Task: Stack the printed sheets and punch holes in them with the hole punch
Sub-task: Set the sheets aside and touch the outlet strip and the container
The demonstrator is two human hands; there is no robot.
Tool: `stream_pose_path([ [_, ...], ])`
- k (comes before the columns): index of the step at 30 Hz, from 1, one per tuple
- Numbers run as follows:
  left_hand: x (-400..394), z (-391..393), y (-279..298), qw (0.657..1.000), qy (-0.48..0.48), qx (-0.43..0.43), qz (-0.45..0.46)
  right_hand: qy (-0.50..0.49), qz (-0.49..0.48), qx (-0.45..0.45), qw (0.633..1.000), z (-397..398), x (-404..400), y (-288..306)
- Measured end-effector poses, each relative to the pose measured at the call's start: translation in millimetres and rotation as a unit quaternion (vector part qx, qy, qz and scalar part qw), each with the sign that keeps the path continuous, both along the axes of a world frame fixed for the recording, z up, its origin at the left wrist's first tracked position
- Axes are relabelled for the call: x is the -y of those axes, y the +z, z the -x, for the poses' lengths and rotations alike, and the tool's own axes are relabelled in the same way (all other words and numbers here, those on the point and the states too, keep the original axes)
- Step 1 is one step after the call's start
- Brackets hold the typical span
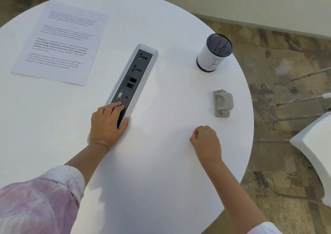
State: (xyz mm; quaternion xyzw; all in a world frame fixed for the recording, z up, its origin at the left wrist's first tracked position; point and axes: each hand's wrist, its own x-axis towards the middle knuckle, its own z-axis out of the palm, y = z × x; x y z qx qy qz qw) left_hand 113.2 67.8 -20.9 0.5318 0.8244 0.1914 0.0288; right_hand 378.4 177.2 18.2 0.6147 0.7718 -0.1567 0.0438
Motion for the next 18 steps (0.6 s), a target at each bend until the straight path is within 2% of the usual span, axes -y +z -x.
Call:
stream_pose_path([
  [3,0.3,-0.1,-0.1,1.0,0.002,0.006,0.004,-0.014,0.046,-0.001,0.999,2.8,-5.4,-1.0],
  [6,-1.0,-0.7,1.5,1.0,0.001,0.005,0.006,-0.051,0.102,-0.11,0.987,3.4,-21.5,8.4],
  [10,-0.2,0.2,0.9,1.0,-0.002,0.009,0.012,-0.071,0.062,-0.248,0.964,16.5,-60.3,40.5],
  [15,-0.3,0.3,0.4,1.0,0.001,0.011,0.016,-0.05,-0.036,-0.258,0.964,43.3,-139.6,95.4],
  [18,-0.5,-0.4,-0.6,1.0,0.002,0.01,0.011,-0.048,-0.057,-0.22,0.973,55.3,-181.1,112.5],
])
